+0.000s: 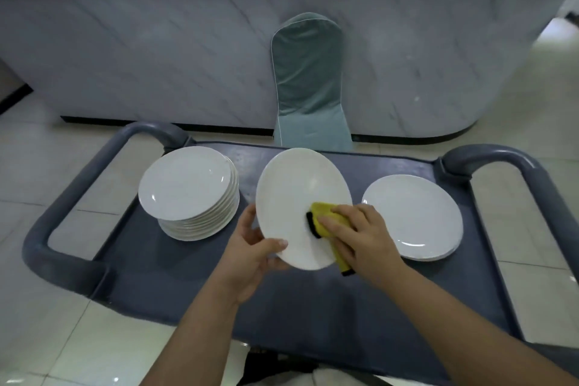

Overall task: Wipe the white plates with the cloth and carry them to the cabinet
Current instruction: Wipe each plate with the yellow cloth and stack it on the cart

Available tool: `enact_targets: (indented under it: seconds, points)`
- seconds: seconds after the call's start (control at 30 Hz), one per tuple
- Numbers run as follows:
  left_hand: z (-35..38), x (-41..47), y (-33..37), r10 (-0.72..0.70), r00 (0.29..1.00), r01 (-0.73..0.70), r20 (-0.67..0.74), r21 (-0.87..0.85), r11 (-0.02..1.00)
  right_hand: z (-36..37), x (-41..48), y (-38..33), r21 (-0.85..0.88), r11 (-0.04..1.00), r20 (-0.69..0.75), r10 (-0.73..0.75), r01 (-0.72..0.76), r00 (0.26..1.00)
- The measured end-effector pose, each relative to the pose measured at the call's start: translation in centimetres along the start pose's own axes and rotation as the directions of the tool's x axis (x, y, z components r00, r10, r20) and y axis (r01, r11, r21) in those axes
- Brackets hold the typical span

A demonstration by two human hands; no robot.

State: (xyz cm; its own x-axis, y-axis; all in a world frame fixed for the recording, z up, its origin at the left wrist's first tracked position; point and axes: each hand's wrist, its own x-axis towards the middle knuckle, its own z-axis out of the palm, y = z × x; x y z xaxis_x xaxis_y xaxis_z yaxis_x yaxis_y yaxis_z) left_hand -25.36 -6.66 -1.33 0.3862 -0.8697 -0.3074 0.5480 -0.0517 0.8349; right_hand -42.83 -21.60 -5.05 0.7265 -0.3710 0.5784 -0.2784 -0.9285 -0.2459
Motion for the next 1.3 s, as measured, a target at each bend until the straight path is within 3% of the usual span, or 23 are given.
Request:
enact_targets:
  seconds: [0.13, 0.2, 0.27, 0.37, 0.43, 0.53, 0.57, 0.63, 0.73, 0.8, 0.87, 0.97, 1.0, 1.07, 1.13, 1.17, 1.23, 1.3]
  points:
    - [1.7, 0.0, -0.7, -0.017, 1.0, 0.015, 0.025, 0.067, 0.998, 1.0, 5.2, 0.2, 0.014, 0.938, -0.102, 0.345, -0.346, 0.933]
    - [1.7, 0.2, -0.3, 0.008, 1.0, -0.008, 0.004, 0.047, 0.999, 1.7, 6.7, -2.4, 0.096, 0.954, -0.078, 0.291, -0.283, 0.954]
    - [1.0, 0.1, 0.3, 0.049, 0.999, -0.049, 0.0, 0.036, 0.998, 1.8, 4.9, -4.2, 0.143, 0.98, -0.024, 0.14, -0.135, 0.99]
    - [0.1, -0.2, 1.0, 0.088, 0.996, -0.088, 0.007, 0.028, 0.996, 0.1, 0.3, -3.1, 0.159, 0.987, 0.039, 0.007, -0.013, 0.999]
    - [0.3, -0.4, 1.0, 0.08, 0.997, -0.081, 0.019, 0.044, 0.996, -1.2, 0.0, -0.6, 0.083, 0.995, -0.017, 0.061, -0.059, 0.998]
    - [1.9, -0.5, 0.3, 0.048, 0.998, -0.054, 0.05, 0.107, 0.993, -1.6, 4.5, 1.2, 0.042, 0.942, -0.166, 0.334, -0.332, 0.928]
    - [2.4, -0.4, 0.2, 0.054, 0.997, -0.059, 0.049, 0.107, 0.992, -1.5, 6.3, 0.4, 0.077, 0.929, -0.187, 0.37, -0.361, 0.91]
    - [3.0, -0.3, 0.3, 0.085, 0.996, -0.087, 0.03, 0.072, 0.994, -0.6, 7.7, -2.3, 0.136, 0.957, -0.173, 0.277, -0.255, 0.945]
    - [2.4, -0.4, 1.4, 0.15, 0.989, -0.149, -0.007, 0.048, 0.988, 0.0, 3.9, -4.2, 0.167, 0.986, -0.087, 0.018, -0.003, 0.996]
    - [1.8, -0.6, 1.9, 0.176, 0.984, -0.173, -0.035, 0.062, 0.983, -0.8, 1.2, -2.5, 0.131, 0.991, -0.035, -0.028, 0.033, 0.999]
    - [2.1, -1.0, 1.6, 0.157, 0.987, -0.154, -0.028, 0.088, 0.984, -1.5, 1.4, 0.2, 0.038, 0.994, -0.075, 0.107, -0.105, 0.991]
    - [3.6, -1.2, 0.5, 0.087, 0.996, -0.086, 0.0, 0.149, 0.985, -1.8, 5.8, 0.9, 0.04, 0.926, -0.198, 0.374, -0.374, 0.906]
    - [4.0, -1.3, 0.4, 0.082, 0.997, -0.081, 0.0, 0.152, 0.985, -1.7, 7.0, -0.2, 0.083, 0.933, -0.202, 0.361, -0.351, 0.911]
    - [3.9, -1.5, 0.7, 0.11, 0.994, -0.107, -0.018, 0.13, 0.986, -0.9, 6.7, -3.0, 0.144, 0.977, -0.19, 0.185, -0.159, 0.964]
    - [2.9, -1.9, 1.4, 0.165, 0.985, -0.158, -0.046, 0.123, 0.98, -0.4, 3.3, -4.6, 0.2, 0.98, -0.1, 0.002, 0.019, 0.995]
    - [2.3, -2.1, 1.8, 0.197, 0.979, -0.188, -0.053, 0.137, 0.973, -0.4, 1.4, -4.7, 0.224, 0.974, -0.053, -0.029, 0.04, 0.998]
    - [1.7, -2.4, 2.2, 0.242, 0.969, -0.23, -0.047, 0.175, 0.957, -0.9, -0.3, -3.2, 0.192, 0.981, -0.033, 0.03, -0.023, 0.999]
    - [2.2, -2.7, 2.1, 0.239, 0.97, -0.228, -0.03, 0.213, 0.95, -1.4, 1.2, -1.4, 0.148, 0.961, -0.088, 0.25, -0.235, 0.964]
